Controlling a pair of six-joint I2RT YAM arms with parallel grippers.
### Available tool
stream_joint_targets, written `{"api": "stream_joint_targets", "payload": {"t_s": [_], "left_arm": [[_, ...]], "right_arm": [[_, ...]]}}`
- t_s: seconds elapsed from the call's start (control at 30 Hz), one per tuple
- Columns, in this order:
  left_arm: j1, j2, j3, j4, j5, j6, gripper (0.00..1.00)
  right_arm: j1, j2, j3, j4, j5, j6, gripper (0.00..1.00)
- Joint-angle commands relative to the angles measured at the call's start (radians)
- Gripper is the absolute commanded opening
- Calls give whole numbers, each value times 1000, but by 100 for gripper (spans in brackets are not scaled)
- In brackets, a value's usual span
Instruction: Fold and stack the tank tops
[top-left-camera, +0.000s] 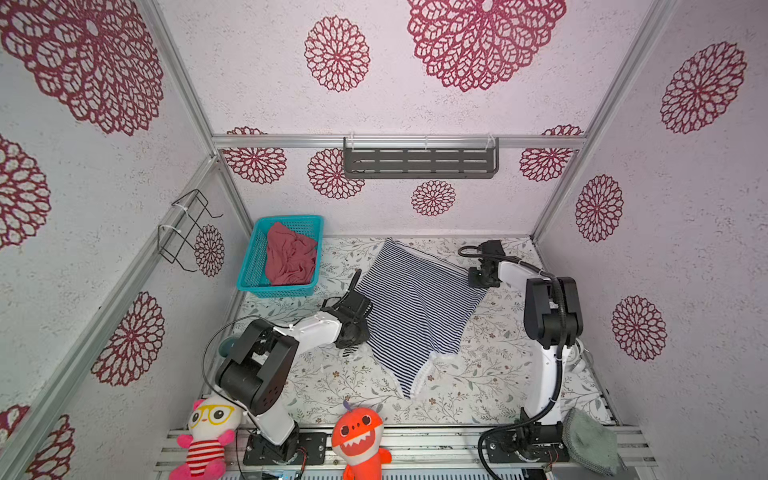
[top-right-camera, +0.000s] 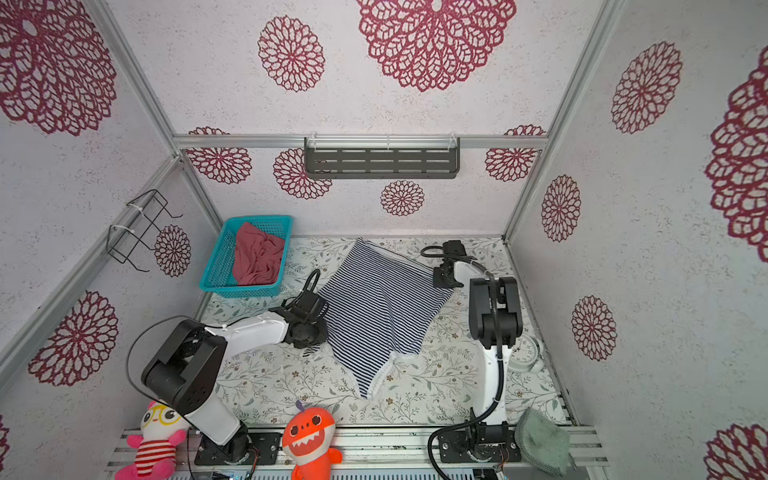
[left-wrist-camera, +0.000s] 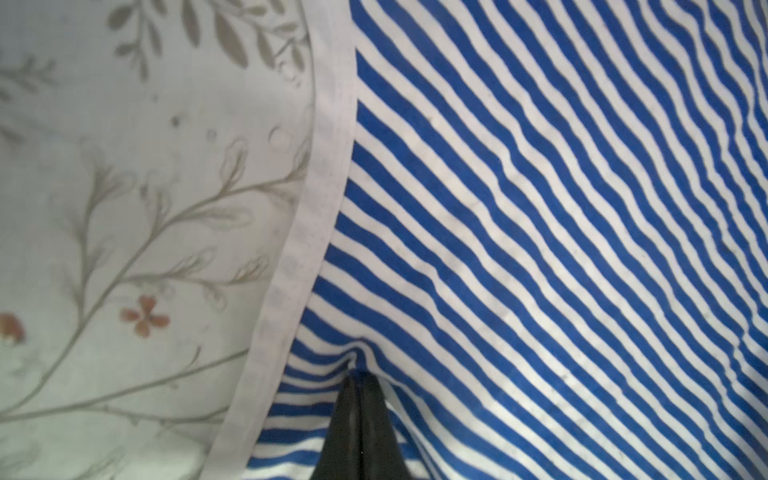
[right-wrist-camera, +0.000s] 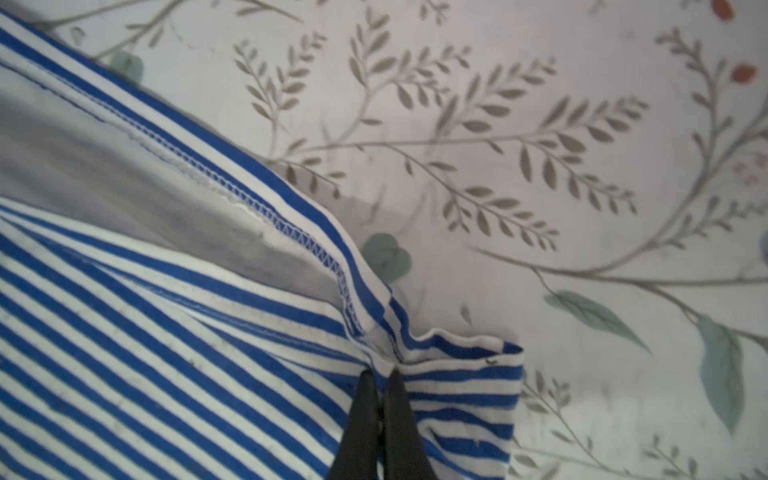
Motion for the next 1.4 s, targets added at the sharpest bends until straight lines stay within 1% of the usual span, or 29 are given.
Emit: {"api": "stream_joint_targets", "payload": {"t_s": [0.0, 0.1, 0.13, 0.3, 0.37, 0.4, 0.43, 0.47, 0.5, 0.53, 0.6, 0.63, 0.7, 0.8, 0.93, 0.97, 1.0, 1.1, 1.2, 1.3, 1.37], "left_arm": [[63, 131, 79, -39, -29, 120, 0], [122, 213, 253, -114, -29, 237, 0], [142, 267, 323, -143, -27, 278, 0], [230, 447, 681, -311, -4, 431, 0], [249, 511, 808, -373, -4, 471, 0], [257, 537, 862, -396, -5, 488, 0], [262, 554, 908, -416, -8, 503, 0], [265, 563, 937, -429, -17, 516, 10], [266, 564, 958, -438, -24, 537, 29], [266, 555, 965, -439, -38, 554, 45], [264, 522, 966, -447, -56, 575, 61], [263, 495, 957, -452, -68, 580, 65], [253, 434, 915, -447, -88, 577, 67], [209, 323, 810, -415, -92, 535, 68], [92, 193, 614, -305, -11, 415, 64], [67, 181, 574, -283, 2, 381, 63], [41, 174, 530, -252, 22, 344, 63], [-20, 168, 432, -187, 29, 250, 61], [-56, 181, 360, -144, 33, 192, 60], [-57, 197, 301, -142, 16, 169, 59], [-43, 196, 256, -128, 5, 159, 58]], "right_arm": [[-66, -101, -129, -101, 42, 77, 0], [-87, -206, -257, -121, 67, 125, 0], [-90, -239, -306, -130, 63, 144, 0], [-68, -416, -569, -117, -32, 246, 4], [-20, -500, -652, -127, -52, 288, 8], [21, -545, -686, -128, -57, 312, 15], [64, -588, -705, -141, -65, 330, 24], [90, -621, -710, -164, -66, 340, 31], [109, -656, -707, -200, -51, 343, 35], [113, -694, -697, -240, -25, 344, 41], [112, -756, -646, -315, 52, 315, 51], [114, -778, -610, -345, 94, 293, 56], [116, -797, -555, -360, 137, 261, 62], [135, -751, -487, -312, 128, 229, 68], [218, -595, -381, -238, 149, 194, 76], [227, -556, -363, -213, 146, 190, 77], [234, -509, -341, -193, 140, 185, 79], [241, -397, -278, -147, 142, 178, 81], [240, -317, -245, -105, 156, 167, 82], [234, -262, -218, -109, 202, 159, 83], [217, -257, -225, -103, 213, 162, 83]]}}
